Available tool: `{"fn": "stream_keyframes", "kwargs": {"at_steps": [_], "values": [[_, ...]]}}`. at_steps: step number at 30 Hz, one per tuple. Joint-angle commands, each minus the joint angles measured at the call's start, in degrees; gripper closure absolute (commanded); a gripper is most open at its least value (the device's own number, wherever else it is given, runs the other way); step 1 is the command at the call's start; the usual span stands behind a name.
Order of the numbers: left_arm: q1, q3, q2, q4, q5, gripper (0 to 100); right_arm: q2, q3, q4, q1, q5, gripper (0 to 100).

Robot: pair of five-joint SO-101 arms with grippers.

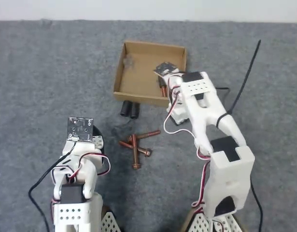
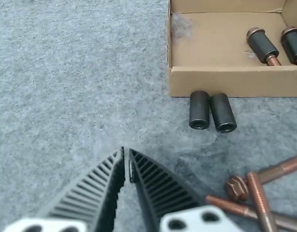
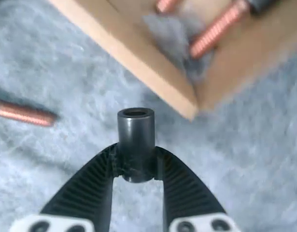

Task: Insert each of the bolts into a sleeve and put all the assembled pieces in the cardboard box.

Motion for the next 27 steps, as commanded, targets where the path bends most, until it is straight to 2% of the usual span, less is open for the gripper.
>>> {"fn": "stream_keyframes", "kwargs": {"at_steps": [1,6,16,27], "values": [[0.2,-1.0,-1.1,-1.9,-0.4,99,-5.1,-1.4,2.5,2.9,-3.2,99.1],[0.3,-1.0,-1.1,-1.9,-0.4,99,-9.5,5.8,1.5,4.9,-5.1,99.1],[0.3,-1.0,-1.1,-1.9,-0.4,99,-29.8,30.9,-8.2,8.4,-7.4,99.1],[0.4,-1.0,-1.1,-1.9,-0.4,99,-48.8,52.9,-15.3,20.0,-7.2,99.1]]}}
